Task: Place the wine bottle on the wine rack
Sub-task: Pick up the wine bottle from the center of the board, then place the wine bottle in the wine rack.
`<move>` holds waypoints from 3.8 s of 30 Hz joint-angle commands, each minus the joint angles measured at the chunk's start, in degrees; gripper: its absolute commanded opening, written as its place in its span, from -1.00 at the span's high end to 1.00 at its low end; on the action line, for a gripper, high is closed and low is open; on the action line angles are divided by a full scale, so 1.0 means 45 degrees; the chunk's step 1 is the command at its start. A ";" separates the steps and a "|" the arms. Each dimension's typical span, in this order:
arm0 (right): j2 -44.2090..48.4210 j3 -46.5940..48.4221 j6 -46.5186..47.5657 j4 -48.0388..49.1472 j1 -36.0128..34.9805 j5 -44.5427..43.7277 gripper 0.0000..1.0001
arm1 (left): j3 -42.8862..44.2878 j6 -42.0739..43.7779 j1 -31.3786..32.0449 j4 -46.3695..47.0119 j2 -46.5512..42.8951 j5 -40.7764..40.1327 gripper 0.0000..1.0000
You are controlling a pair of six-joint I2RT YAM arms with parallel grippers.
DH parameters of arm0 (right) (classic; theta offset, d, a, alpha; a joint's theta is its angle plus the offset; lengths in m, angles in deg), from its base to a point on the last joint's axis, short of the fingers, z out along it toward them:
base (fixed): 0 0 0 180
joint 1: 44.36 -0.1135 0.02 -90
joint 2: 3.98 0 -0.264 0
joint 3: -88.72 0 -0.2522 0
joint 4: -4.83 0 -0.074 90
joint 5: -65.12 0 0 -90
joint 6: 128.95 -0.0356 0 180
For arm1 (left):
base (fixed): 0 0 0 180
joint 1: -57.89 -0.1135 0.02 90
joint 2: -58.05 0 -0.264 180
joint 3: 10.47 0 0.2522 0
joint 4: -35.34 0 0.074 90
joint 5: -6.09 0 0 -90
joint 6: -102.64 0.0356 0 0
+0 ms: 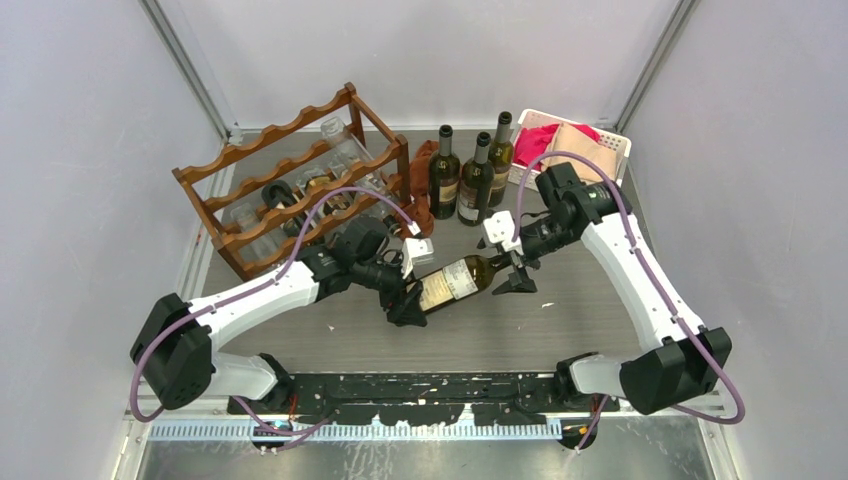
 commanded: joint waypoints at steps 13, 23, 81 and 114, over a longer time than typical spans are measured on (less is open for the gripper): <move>-0.0041 -0.1526 0.0082 0.2817 -0.1396 -0.1421 -1.00 | 0.1153 0.0302 -0.0047 0.1197 -0.0139 0.1331 0.99; -0.0077 -0.1896 0.0120 0.3453 -0.1761 -0.1749 -0.82 | 0.1145 0.0302 -0.0047 0.1358 -0.0054 0.1474 0.99; 0.6137 -0.6962 -1.3258 1.1215 -0.1587 -0.2783 0.97 | 0.6967 -0.0112 -0.0946 -0.5551 -0.1766 -0.5593 -0.99; 0.1518 -0.5626 -1.9448 2.0759 -0.6498 -0.9267 0.98 | 1.0786 -0.0133 -0.2042 -0.7932 -0.0523 -1.1023 -0.92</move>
